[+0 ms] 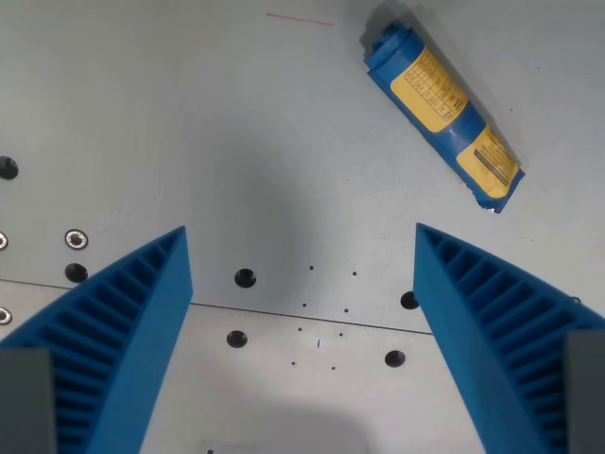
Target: Move above the blue bag
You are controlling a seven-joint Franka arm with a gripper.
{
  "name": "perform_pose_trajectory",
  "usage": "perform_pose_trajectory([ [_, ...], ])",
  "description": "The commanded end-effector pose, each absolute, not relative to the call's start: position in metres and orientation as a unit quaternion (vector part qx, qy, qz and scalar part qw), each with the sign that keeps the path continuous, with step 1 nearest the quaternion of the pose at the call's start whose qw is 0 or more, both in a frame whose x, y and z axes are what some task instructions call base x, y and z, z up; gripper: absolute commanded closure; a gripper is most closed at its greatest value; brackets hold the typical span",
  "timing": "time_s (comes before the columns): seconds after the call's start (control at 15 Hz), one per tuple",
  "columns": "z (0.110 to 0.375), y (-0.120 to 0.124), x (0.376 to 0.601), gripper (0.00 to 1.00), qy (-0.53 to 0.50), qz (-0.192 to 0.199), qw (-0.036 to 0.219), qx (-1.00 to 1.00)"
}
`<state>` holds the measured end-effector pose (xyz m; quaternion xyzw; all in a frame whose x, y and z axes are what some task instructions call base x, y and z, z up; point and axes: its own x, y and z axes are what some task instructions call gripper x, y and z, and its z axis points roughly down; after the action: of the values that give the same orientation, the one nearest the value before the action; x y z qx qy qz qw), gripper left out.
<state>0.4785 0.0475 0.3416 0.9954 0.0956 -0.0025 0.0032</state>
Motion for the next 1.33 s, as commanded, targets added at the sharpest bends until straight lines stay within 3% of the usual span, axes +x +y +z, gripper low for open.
perform_pose_trajectory([
  [0.07, 0.344, 0.048, 0.479, 0.0, 0.096, 0.0, 0.003, 0.995],
  [0.73, 0.339, 0.045, 0.479, 0.0, 0.128, 0.001, 0.005, 0.992],
  [1.33, 0.314, 0.03, 0.484, 0.0, 0.211, 0.015, 0.014, 0.977],
])
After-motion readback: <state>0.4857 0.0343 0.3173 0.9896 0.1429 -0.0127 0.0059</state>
